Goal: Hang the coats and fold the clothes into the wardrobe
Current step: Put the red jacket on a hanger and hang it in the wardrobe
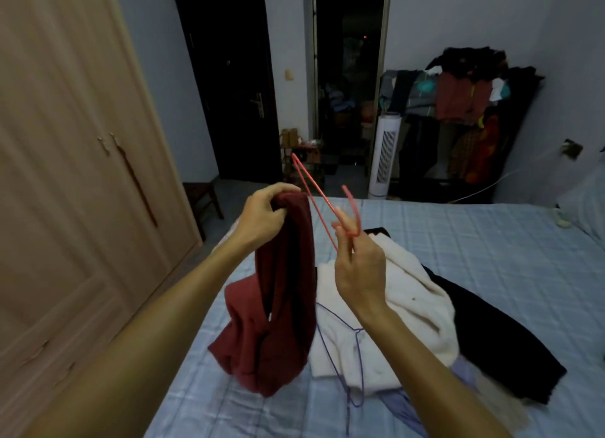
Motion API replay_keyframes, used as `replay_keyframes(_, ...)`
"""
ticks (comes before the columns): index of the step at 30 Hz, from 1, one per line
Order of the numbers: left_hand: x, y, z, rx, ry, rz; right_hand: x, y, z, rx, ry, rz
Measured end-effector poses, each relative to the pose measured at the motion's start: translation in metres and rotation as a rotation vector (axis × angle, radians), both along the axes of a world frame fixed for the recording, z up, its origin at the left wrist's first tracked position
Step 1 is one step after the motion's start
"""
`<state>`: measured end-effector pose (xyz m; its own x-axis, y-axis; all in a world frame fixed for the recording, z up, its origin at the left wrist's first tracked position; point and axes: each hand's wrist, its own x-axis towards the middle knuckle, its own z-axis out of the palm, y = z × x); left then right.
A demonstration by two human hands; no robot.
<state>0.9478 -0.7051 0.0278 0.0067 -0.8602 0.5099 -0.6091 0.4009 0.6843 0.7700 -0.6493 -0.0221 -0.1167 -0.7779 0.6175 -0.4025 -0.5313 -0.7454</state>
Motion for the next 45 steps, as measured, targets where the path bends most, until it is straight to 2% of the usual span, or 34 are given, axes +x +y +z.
replay_keyframes(6,-0.026,0.045,-0.021,0.147,-0.044,-0.133,-0.002,0.01,-0.008,0.053,0.095,0.109)
replay_keyframes(12,-0.038,0.057,-0.04,0.224,0.034,-0.181,-0.007,0.024,-0.007,0.18,0.226,0.279)
replay_keyframes(16,-0.042,0.06,-0.044,0.175,0.053,-0.202,-0.007,0.025,-0.007,0.114,0.35,0.145)
replay_keyframes(19,-0.039,0.066,-0.049,0.118,0.142,-0.187,-0.004,0.029,-0.004,0.064,0.398,0.022)
replay_keyframes(23,-0.037,0.077,-0.073,0.056,0.163,-0.183,0.0,0.037,0.003,-0.005,0.379,-0.136)
replay_keyframes(26,-0.026,0.075,-0.119,0.21,0.054,-0.156,-0.005,0.037,0.012,-0.061,0.345,-0.258)
replay_keyframes(29,-0.013,0.072,-0.17,0.362,-0.152,-0.195,-0.021,0.041,0.026,-0.12,0.357,-0.345)
replay_keyframes(31,-0.011,0.071,-0.195,0.431,-0.075,-0.216,-0.034,0.044,0.034,-0.151,0.367,-0.373)
replay_keyframes(33,-0.011,0.062,-0.203,0.421,-0.055,-0.251,-0.046,0.046,0.039,-0.154,0.37,-0.409)
replay_keyframes(37,0.007,0.042,-0.194,0.597,-0.225,-0.459,-0.076,0.052,0.038,-0.126,0.394,-0.528)
replay_keyframes(40,0.023,0.025,-0.165,0.545,-0.244,-0.408,-0.098,0.06,0.032,-0.091,0.411,-0.604)
replay_keyframes(45,0.001,0.019,-0.101,0.428,0.029,-0.322,-0.127,0.062,0.014,0.056,0.441,-0.673)
